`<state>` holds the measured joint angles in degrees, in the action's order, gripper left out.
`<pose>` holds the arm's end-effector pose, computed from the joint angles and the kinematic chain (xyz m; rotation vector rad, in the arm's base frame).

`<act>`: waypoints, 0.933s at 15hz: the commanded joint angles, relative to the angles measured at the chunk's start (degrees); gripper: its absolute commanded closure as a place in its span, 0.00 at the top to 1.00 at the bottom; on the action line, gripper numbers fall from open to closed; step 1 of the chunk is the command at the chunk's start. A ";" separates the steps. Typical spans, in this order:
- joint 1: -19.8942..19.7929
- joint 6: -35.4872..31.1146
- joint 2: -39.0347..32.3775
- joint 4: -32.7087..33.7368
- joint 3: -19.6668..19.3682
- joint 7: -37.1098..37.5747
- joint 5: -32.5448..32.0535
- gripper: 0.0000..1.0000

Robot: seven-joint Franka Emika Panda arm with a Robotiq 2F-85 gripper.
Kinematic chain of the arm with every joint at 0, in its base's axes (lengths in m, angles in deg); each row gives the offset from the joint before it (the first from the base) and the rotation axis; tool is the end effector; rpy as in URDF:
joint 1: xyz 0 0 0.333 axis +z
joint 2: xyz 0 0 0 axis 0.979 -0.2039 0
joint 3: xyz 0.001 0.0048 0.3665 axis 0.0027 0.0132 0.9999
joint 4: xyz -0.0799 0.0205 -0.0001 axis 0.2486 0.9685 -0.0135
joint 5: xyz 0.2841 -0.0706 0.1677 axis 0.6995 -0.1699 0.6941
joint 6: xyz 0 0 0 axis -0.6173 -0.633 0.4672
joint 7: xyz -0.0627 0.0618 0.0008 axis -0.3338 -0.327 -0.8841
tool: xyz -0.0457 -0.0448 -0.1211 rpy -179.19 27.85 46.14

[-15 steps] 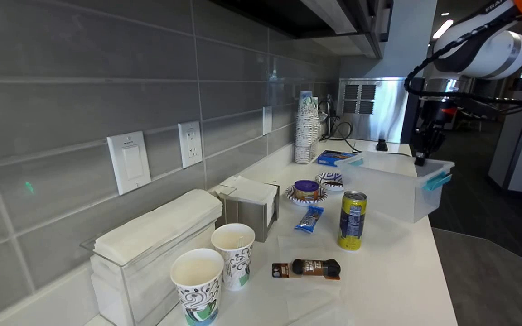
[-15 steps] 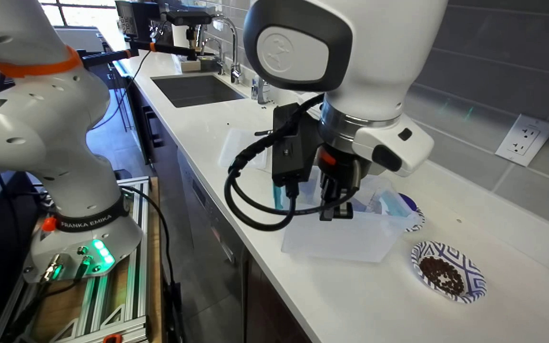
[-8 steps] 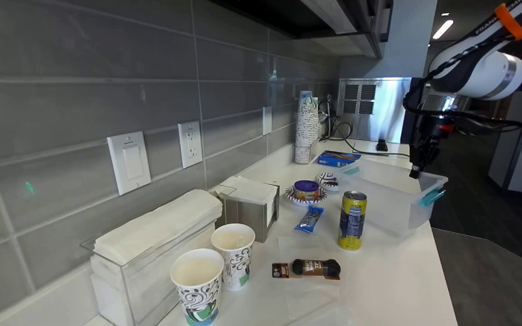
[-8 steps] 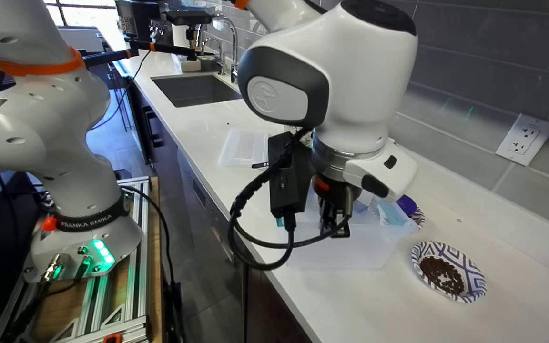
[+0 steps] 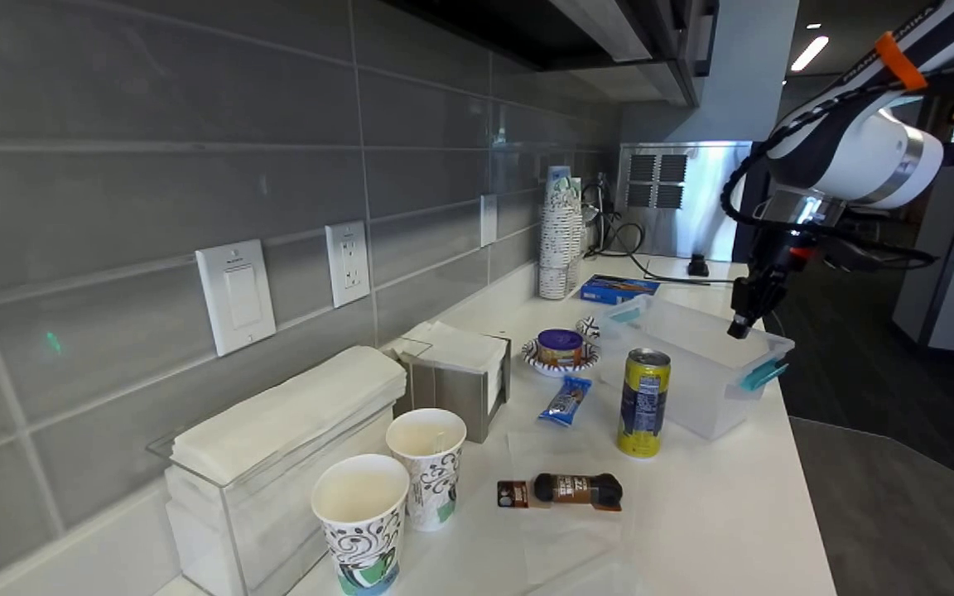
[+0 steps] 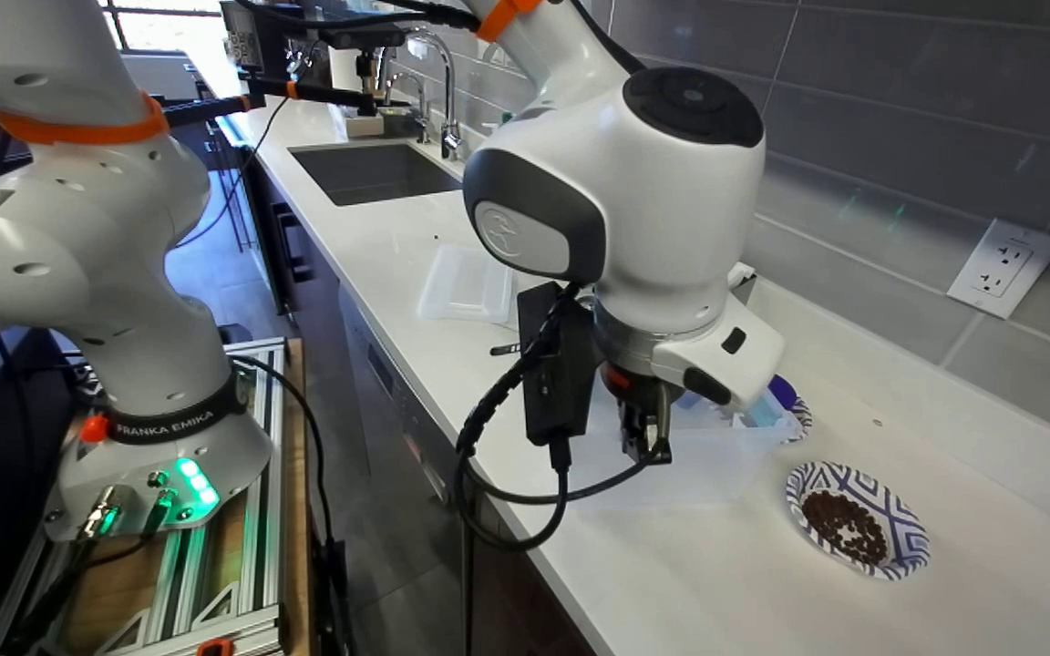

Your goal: Move the clear container to the right.

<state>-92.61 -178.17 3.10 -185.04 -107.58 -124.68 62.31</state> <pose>0.3746 -0.2501 0.3906 -2.9017 0.4304 -0.3086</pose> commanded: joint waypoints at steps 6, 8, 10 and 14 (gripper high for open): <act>-0.12 0.91 1.87 2.25 2.59 1.82 0.58 0.52; 0.05 2.59 5.23 3.33 3.58 7.00 -5.55 0.67; 0.07 3.42 9.05 4.17 5.12 14.05 -14.40 0.83; 0.68 7.81 17.44 3.50 9.86 23.04 -27.86 1.00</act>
<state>-92.43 -174.41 13.93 -179.59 -100.52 -107.35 42.05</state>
